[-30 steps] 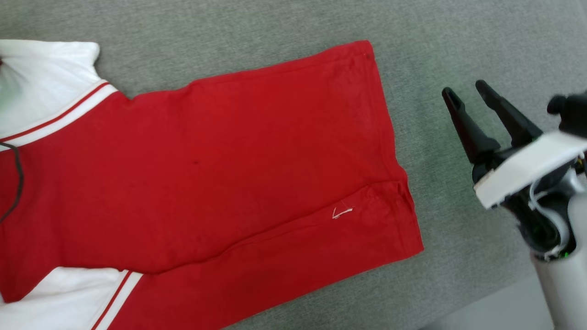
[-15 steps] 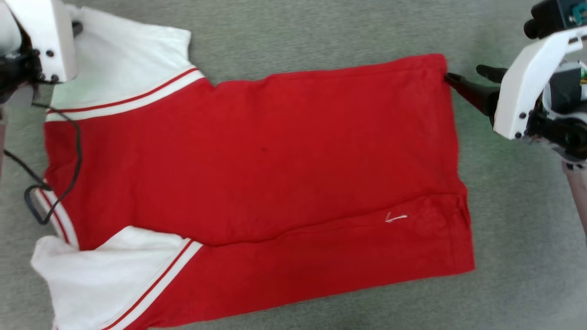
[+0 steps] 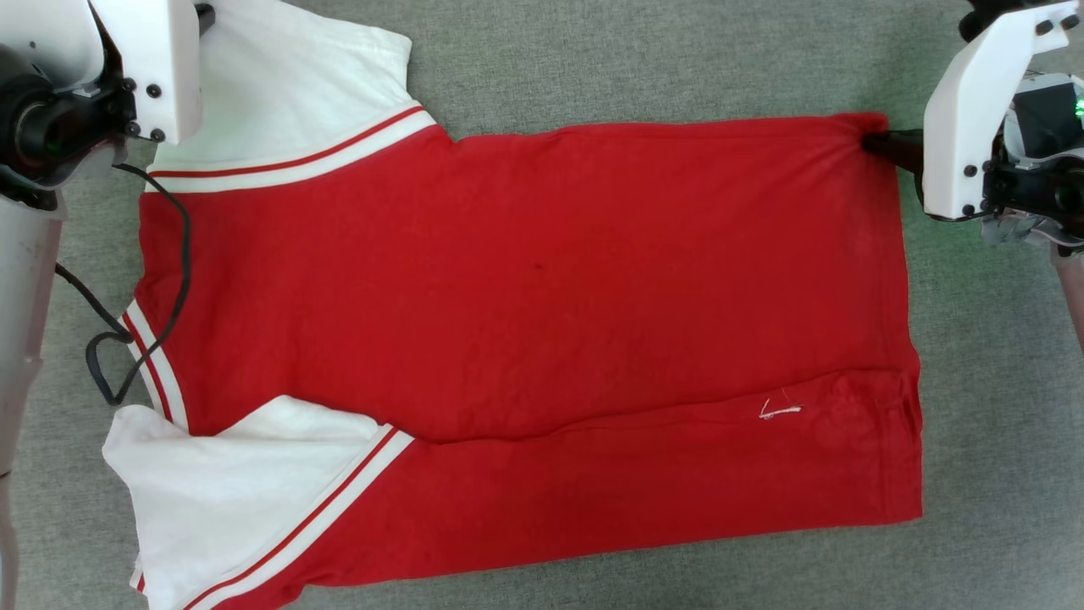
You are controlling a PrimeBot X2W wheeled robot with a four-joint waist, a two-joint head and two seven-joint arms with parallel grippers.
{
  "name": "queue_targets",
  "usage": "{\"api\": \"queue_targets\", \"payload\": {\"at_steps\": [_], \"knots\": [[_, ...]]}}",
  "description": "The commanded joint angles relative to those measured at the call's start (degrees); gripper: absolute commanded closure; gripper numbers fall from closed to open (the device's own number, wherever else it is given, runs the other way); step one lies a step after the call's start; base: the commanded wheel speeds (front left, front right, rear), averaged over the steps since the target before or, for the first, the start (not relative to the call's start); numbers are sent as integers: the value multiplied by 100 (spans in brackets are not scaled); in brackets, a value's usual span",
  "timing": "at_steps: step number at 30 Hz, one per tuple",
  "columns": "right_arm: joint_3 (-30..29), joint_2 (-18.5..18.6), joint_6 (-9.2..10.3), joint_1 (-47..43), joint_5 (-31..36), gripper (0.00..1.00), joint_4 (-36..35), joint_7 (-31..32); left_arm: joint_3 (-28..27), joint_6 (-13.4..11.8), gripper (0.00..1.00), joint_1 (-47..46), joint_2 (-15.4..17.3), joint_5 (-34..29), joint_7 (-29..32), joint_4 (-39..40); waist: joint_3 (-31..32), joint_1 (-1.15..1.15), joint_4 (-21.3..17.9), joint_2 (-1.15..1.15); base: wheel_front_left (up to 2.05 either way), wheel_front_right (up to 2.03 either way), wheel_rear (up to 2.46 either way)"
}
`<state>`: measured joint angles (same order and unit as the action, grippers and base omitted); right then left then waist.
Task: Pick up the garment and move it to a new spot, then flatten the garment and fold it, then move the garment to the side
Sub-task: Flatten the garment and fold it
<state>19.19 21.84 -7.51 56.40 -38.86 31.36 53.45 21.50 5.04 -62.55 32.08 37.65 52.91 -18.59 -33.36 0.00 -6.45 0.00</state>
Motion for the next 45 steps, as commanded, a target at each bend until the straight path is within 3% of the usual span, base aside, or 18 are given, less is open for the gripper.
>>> {"api": "queue_targets", "payload": {"at_steps": [1,10,19,26,34,35,36,37,38,40,45], "knots": [[219,-163,4,-374,16,100,250,145,-14,12,100,-18,18,15,-37,-7,2,0,3,0,0,0,0],[115,240,4,-283,156,100,-396,-491,-388,31,100,789,92,336,-850,178,643,0,128,0,0,0,0],[-260,590,4,-1599,124,100,-1041,-690,-948,-233,100,2940,179,802,-1721,1005,1662,0,474,0,0,0,0],[-826,417,4,-2949,117,100,-1310,-775,-1249,-596,100,4795,-15,1149,-2188,1584,2115,0,568,0,0,0,0],[-1428,-9,4,-4056,240,100,-1405,-886,-1365,-823,100,6036,-357,1486,-2419,1582,2298,0,554,0,0,0,0],[-1448,-83,4,-4170,252,100,-1415,-895,-1316,-799,67,6111,-387,1498,-2389,1560,2320,0,546,0,0,0,0],[-1493,-145,4,-4270,263,90,-1425,-948,-1303,-811,0,6129,-414,1481,-2424,1541,2350,0,545,0,0,0,0],[-1542,-189,4,-4372,291,8,-1416,-993,-1266,-830,0,6164,-449,1451,-2454,1512,2381,0,544,0,0,0,0],[-1579,-252,4,-4481,315,0,-1409,-1036,-1212,-840,0,6213,-497,1431,-2482,1471,2412,0,537,0,0,0,0],[-1738,-446,5,-4830,369,0,-1512,-1222,-1140,-804,0,6272,-614,1290,-2726,1434,2545,0,491,0,0,0,0],[-1936,-511,4,-5090,409,0,-2018,-1396,-1158,-868,0,6257,-647,968,-3232,1611,2753,0,393,0,0,0,0]]}}
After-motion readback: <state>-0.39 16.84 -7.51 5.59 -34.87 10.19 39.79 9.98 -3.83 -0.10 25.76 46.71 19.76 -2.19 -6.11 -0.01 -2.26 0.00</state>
